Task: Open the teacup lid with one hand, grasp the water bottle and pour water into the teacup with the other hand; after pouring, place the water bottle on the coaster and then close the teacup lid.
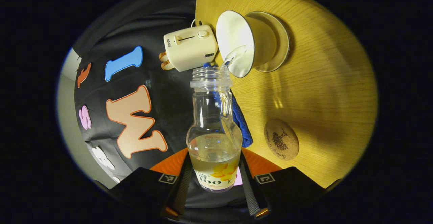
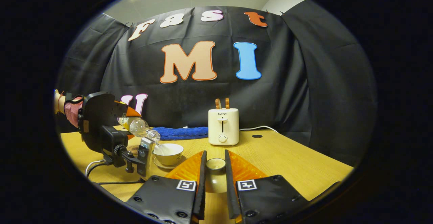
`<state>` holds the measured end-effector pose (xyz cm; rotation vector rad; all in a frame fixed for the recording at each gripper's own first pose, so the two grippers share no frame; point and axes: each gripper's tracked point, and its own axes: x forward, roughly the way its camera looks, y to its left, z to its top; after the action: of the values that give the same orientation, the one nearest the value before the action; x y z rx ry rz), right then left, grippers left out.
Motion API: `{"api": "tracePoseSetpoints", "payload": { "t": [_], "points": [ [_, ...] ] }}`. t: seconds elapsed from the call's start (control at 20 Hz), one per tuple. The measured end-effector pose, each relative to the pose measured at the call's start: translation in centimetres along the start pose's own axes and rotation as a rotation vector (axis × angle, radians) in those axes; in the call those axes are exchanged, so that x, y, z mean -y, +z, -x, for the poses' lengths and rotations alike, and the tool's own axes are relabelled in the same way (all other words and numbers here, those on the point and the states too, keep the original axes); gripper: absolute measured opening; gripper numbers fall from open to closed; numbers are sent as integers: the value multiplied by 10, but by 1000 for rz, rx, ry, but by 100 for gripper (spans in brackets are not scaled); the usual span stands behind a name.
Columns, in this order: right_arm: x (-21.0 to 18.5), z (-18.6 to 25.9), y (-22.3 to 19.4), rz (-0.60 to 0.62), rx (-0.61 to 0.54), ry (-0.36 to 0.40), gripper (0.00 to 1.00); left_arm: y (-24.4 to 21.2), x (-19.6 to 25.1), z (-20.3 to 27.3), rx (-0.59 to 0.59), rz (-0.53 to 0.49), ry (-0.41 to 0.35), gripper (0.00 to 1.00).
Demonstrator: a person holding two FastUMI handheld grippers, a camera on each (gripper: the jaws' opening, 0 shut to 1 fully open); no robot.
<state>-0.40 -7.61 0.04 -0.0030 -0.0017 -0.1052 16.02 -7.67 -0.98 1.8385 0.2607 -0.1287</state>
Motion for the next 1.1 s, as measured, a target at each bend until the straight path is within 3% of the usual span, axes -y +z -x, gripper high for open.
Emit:
{"api": "tracePoseSetpoints", "payload": {
  "t": [1.1],
  "points": [
    [0, 1, 1, 0, -1, 0, 30, 4, -20, 7, -13, -288, 90, 68]
  ]
}}
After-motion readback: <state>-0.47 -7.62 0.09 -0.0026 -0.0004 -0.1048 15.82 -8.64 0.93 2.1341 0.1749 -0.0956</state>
